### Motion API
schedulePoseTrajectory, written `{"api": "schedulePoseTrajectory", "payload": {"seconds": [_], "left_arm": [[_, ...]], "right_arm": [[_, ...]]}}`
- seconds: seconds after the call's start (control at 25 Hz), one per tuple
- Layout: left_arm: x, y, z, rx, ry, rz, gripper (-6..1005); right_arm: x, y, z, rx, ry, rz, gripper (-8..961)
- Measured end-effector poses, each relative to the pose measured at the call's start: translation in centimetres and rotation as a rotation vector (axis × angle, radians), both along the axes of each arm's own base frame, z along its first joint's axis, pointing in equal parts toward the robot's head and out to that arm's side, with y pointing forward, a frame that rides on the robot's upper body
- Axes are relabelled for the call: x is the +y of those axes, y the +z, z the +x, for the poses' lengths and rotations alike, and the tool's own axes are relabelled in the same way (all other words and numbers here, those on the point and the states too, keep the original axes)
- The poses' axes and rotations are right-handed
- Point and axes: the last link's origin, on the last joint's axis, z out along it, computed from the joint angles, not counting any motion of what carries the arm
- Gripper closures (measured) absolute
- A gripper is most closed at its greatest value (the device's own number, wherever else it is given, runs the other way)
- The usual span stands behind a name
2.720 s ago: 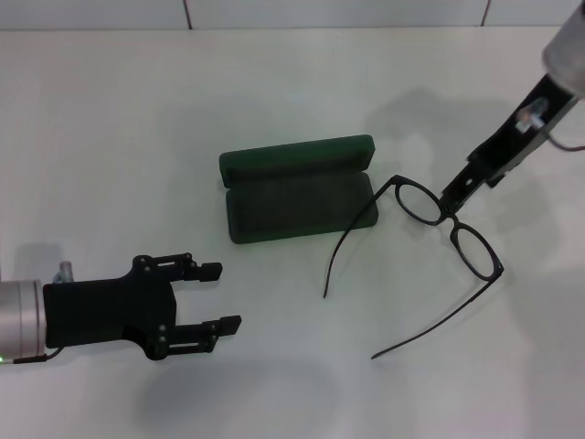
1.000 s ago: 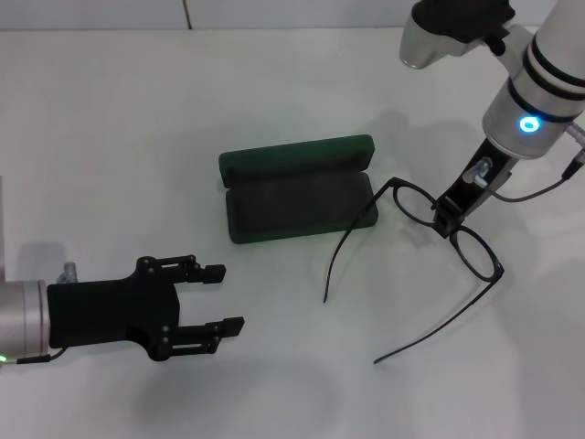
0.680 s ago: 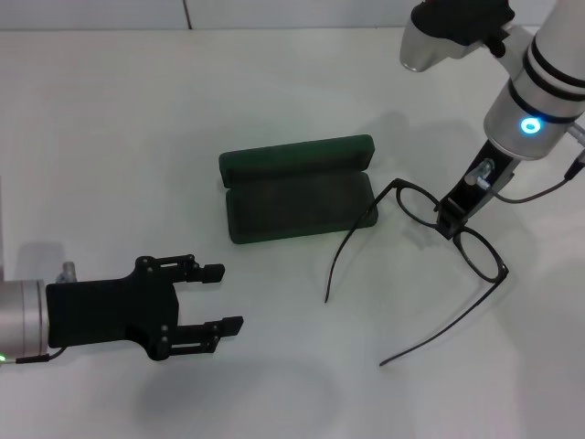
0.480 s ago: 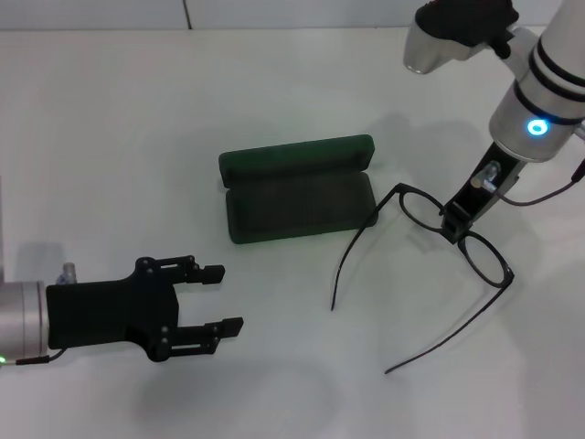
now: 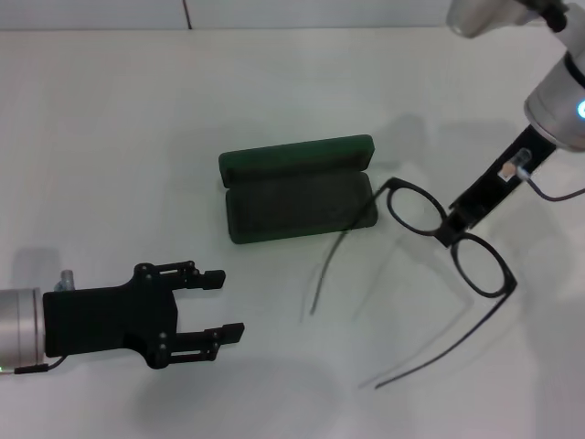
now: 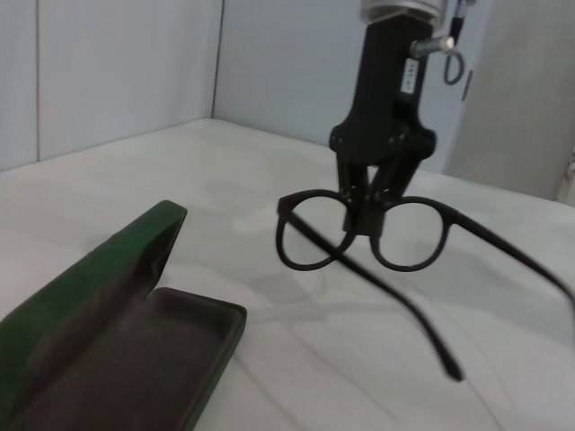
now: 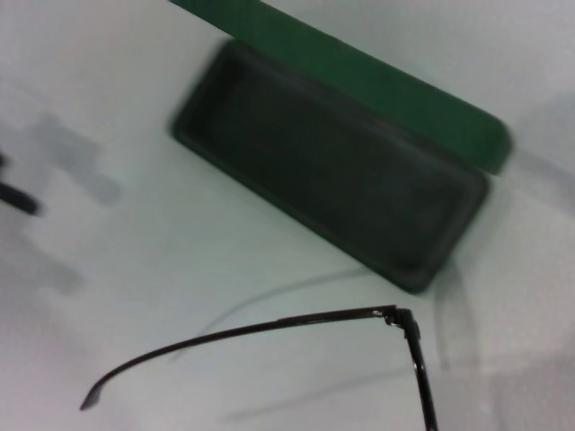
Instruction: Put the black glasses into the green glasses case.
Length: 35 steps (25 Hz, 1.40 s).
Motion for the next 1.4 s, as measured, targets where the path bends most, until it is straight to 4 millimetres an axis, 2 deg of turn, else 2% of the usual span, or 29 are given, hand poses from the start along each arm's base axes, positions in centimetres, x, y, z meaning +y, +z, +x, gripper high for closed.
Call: {"api": "schedulePoseTrajectory", "payload": {"seconds": [0.28,0.56,0.84,1.04,1.4], "left_arm": [[0.2,-0.8,0.5,-0.037,0.024,-0.038,279],[0.3,-1.7,0.7,-0.063,0.045,-0.088,288],[0.3,-2.5,2.2,-0.148,-0.018,-0.089,351],[1.1,-3.1,3.2,-0.200,-0.024,-0.081,500],[3.0,-5.0,5.8,-0.291,-0.018,-0.071,829]], "right_arm": [[1.0,1.1,-0.6,0.238,0.080,0.058,862],[1.7,1.8,-1.4,0.406,0.154,0.123,862],[3.3,1.1,-0.5,0.517,0.205,0.271,863],[4.3,0.6,-0.4,0.615,0.201,0.354,861],[3.8,0.2,0.1,0.768,0.146,0.385,863]]}}
